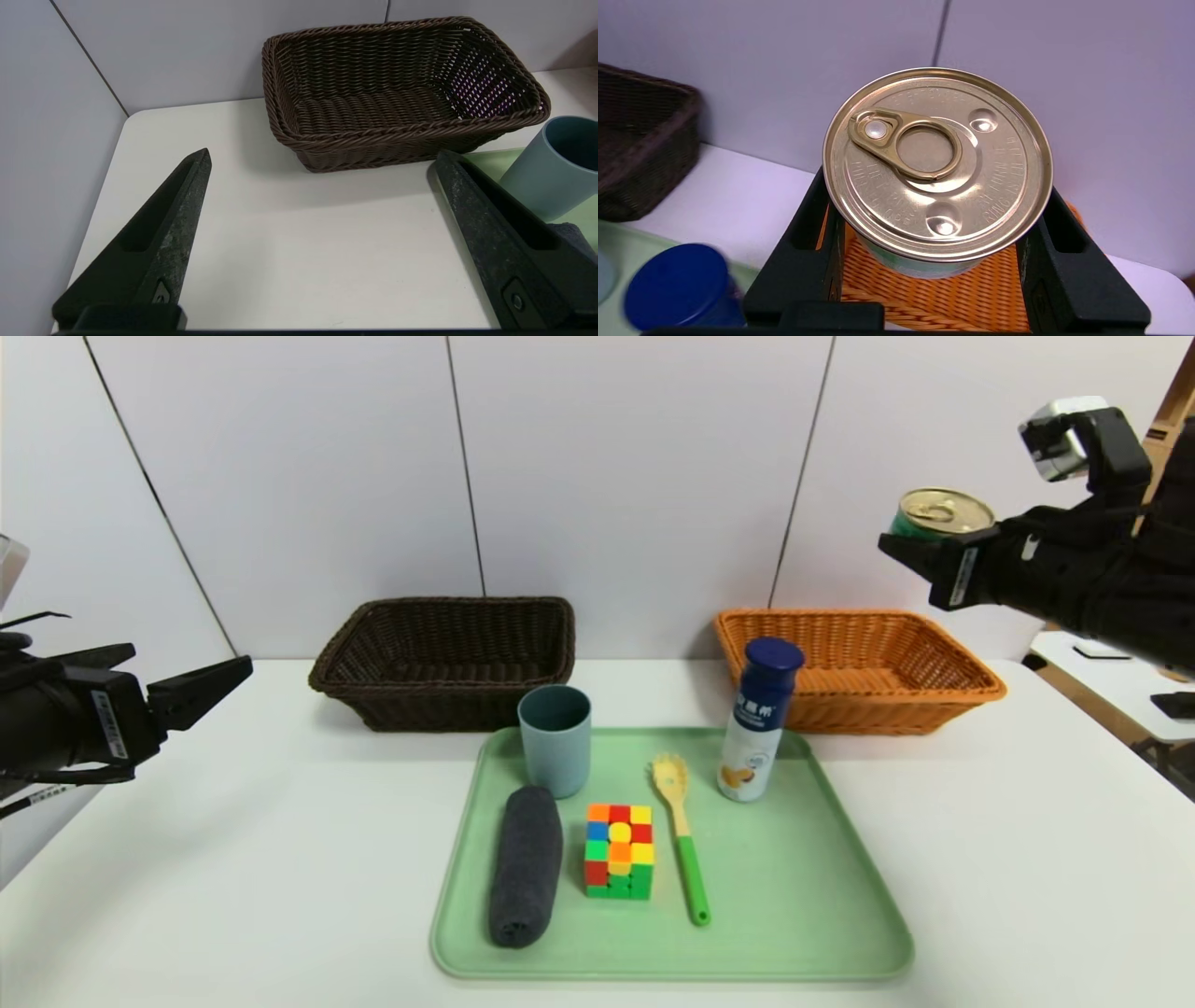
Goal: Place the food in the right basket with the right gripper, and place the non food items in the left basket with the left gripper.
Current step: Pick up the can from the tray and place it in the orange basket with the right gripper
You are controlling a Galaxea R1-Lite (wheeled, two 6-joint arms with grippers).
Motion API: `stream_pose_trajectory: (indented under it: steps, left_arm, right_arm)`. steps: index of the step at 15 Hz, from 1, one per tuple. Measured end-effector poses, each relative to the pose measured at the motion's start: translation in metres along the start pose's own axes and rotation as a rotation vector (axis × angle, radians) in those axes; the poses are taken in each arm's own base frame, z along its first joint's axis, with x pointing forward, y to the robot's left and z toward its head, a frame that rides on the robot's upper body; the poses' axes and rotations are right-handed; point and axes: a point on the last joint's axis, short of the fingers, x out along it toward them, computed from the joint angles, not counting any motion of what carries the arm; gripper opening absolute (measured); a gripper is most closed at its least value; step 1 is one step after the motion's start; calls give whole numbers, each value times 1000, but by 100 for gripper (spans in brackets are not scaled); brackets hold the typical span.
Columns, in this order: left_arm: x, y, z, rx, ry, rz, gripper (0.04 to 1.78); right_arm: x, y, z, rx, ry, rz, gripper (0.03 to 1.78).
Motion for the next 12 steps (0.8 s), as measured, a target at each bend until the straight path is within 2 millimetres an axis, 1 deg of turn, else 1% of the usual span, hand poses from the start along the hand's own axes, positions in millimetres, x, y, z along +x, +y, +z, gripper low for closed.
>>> stream_pose_trajectory:
  steps: [1, 2, 4, 5, 9, 12]
  left_arm:
    - [1, 0, -1, -1, 3, -6, 169]
    - [2, 0, -1, 0, 6, -8, 169]
    - [4, 0, -2, -1, 12, -7, 169]
    - [4, 0, -2, -2, 14, -6, 169]
    - [5, 1, -2, -1, 16, -5, 169]
    - [5, 1, -3, 1, 17, -5, 169]
  right_arm:
    - [8, -11, 2, 3, 73, -32, 98]
    - [16, -21, -1, 12, 157, -61, 98]
    - [31, -39, -21, 33, 335, -103, 98]
    - [38, -45, -31, 41, 388, -116, 98]
    - [70, -64, -59, 53, 468, -179, 98]
    - [92, -71, -71, 64, 483, -191, 98]
